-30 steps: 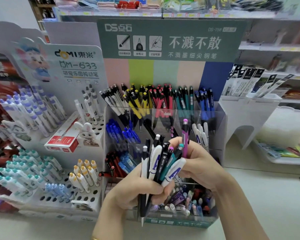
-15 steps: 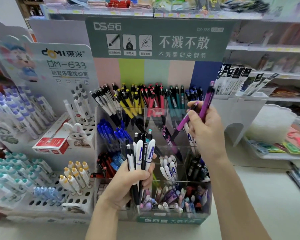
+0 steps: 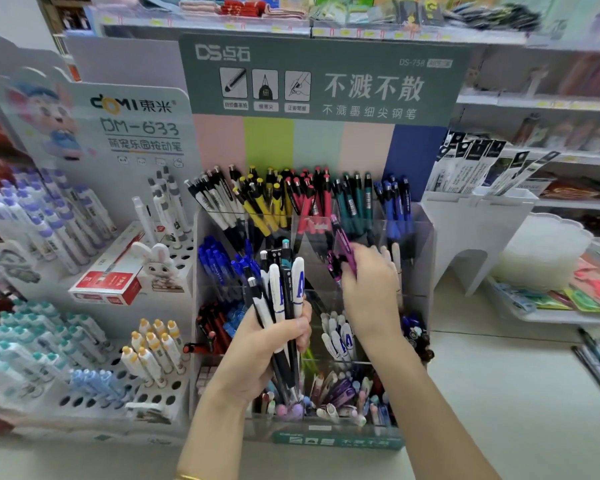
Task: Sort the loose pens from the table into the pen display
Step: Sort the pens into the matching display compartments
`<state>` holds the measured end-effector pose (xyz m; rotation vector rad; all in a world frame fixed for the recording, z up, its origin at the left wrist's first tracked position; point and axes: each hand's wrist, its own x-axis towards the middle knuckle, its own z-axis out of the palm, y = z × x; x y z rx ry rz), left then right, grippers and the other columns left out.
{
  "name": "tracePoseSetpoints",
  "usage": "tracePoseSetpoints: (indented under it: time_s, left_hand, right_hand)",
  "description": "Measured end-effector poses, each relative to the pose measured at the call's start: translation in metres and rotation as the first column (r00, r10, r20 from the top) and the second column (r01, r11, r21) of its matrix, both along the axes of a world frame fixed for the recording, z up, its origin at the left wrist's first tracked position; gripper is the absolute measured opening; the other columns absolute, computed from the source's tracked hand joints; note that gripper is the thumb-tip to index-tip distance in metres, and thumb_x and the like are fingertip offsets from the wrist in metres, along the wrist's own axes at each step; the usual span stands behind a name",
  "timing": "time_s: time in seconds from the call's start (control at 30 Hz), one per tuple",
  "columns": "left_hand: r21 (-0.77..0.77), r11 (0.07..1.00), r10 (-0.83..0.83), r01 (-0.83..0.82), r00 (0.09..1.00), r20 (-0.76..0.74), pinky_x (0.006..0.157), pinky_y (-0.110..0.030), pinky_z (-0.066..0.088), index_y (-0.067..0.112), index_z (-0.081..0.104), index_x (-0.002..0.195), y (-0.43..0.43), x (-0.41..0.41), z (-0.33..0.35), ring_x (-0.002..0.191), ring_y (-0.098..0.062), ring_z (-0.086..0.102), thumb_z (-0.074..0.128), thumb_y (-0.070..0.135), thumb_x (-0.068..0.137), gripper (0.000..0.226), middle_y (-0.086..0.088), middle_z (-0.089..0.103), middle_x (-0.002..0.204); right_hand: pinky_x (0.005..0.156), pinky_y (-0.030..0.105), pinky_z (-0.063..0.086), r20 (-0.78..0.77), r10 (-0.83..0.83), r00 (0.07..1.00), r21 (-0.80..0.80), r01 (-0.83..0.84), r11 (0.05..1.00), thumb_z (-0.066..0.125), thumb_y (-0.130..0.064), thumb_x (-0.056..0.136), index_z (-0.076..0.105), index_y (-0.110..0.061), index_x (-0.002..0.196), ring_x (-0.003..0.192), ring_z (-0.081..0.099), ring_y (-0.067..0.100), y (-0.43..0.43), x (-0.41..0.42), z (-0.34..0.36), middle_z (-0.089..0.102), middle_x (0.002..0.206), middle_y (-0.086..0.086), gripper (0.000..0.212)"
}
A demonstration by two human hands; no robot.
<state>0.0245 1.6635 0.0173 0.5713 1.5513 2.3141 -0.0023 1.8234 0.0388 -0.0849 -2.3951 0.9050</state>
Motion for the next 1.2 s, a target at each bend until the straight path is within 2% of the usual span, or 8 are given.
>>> tracePoseSetpoints:
  time_s: [0.1, 0.2, 0.33, 0.63, 0.8, 0.93, 1.1, 1.2]
  left_hand:
    - [-0.011, 0.999, 0.032, -0.032, 0.999, -0.028, 0.06, -0.028, 0.042, 0.015, 0.063, 0.083, -0.001, 0.001, 0.003, 0.063, -0.016, 0.047, 0.065, 0.008, 0.078, 0.009, -0.008, 0.051, 0.075]
    - [-0.023, 0.997, 0.071, -0.071, 0.997, -0.028, 0.06, -0.028, 0.043, 0.014, 0.065, 0.081, -0.002, 0.001, 0.003, 0.063, -0.016, 0.048, 0.062, 0.005, 0.08, 0.009, -0.009, 0.053, 0.076]
    - [-0.041, 0.996, 0.077, -0.078, 0.997, -0.028, 0.061, -0.028, 0.045, 0.015, 0.068, 0.08, -0.002, 0.002, 0.005, 0.065, -0.016, 0.051, 0.067, 0.011, 0.077, 0.005, -0.011, 0.054, 0.076]
    - [-0.067, 0.994, 0.088, -0.091, 0.995, -0.047, 0.062, -0.029, 0.046, 0.014, 0.07, 0.083, 0.002, 0.003, 0.01, 0.064, -0.017, 0.054, 0.068, 0.011, 0.079, 0.005, -0.011, 0.057, 0.073]
    - [-0.084, 0.991, 0.098, -0.101, 0.994, -0.042, 0.062, -0.032, 0.045, 0.011, 0.067, 0.081, 0.004, 0.002, 0.01, 0.064, -0.02, 0.051, 0.072, 0.023, 0.074, 0.015, -0.01, 0.055, 0.071]
    - [-0.055, 0.995, 0.081, -0.081, 0.997, -0.01, 0.057, -0.03, 0.046, 0.013, 0.069, 0.081, 0.01, 0.005, 0.017, 0.062, -0.019, 0.053, 0.069, 0.012, 0.08, 0.002, -0.005, 0.059, 0.069]
    - [-0.054, 0.993, 0.114, -0.106, 0.979, 0.171, 0.055, -0.032, 0.056, -0.003, 0.056, 0.107, 0.01, 0.01, 0.02, 0.063, -0.023, 0.065, 0.055, -0.001, 0.091, 0.016, -0.011, 0.067, 0.075]
    - [-0.131, 0.978, 0.186, -0.164, 0.966, 0.178, 0.056, -0.035, 0.057, 0.001, 0.053, 0.101, 0.012, 0.009, 0.017, 0.062, -0.024, 0.065, 0.054, -0.004, 0.092, 0.01, -0.01, 0.068, 0.074]
  right_hand:
    - [0.079, 0.001, 0.027, -0.084, 0.005, 0.996, -0.159, -0.019, 0.987, 0.054, -0.01, 0.095, 0.062, -0.009, 0.111, 0.088, 0.043, -0.003, -0.003, 0.007, 0.001, 0.058, 0.103, 0.006, 0.019]
    - [0.079, 0.004, 0.034, -0.23, -0.024, 0.973, -0.283, -0.043, 0.958, 0.055, -0.011, 0.094, 0.064, -0.009, 0.094, 0.087, 0.046, -0.003, -0.003, 0.012, 0.007, 0.051, 0.097, 0.005, 0.009]
    - [0.078, 0.018, 0.037, -0.316, -0.082, 0.945, -0.035, 0.074, 0.997, 0.066, -0.015, 0.087, 0.07, -0.006, 0.101, 0.086, 0.049, 0.015, 0.004, 0.01, 0.013, 0.055, 0.09, 0.0, 0.016]
    - [0.075, 0.032, 0.044, 0.113, -0.145, 0.983, 0.243, 0.115, 0.963, 0.058, -0.013, 0.091, 0.051, -0.009, 0.107, 0.102, 0.054, 0.027, 0.003, 0.011, 0.001, 0.06, 0.105, 0.008, 0.018]
    - [0.062, 0.025, 0.05, -0.124, 0.157, 0.98, -0.239, -0.184, 0.954, 0.058, -0.014, 0.093, 0.063, -0.018, 0.103, 0.07, 0.059, 0.01, -0.007, 0.033, 0.025, 0.061, 0.087, -0.002, 0.011]
    - [0.047, 0.013, 0.044, 0.045, 0.486, 0.873, -0.442, -0.418, 0.793, 0.065, -0.014, 0.089, 0.066, -0.014, 0.088, 0.05, 0.058, 0.005, -0.015, 0.046, 0.04, 0.063, 0.072, 0.002, 0.001]
    - [0.039, 0.02, 0.036, -0.144, 0.348, 0.926, -0.716, -0.34, 0.61, 0.055, -0.013, 0.095, 0.054, -0.008, 0.086, 0.042, 0.046, 0.013, -0.004, 0.036, 0.042, 0.063, 0.067, 0.005, 0.01]
    - [0.037, 0.016, 0.031, -0.173, 0.27, 0.947, -0.785, -0.298, 0.544, 0.051, -0.006, 0.095, 0.044, -0.01, 0.085, 0.039, 0.037, 0.011, 0.006, 0.032, 0.049, 0.059, 0.066, 0.011, 0.012]
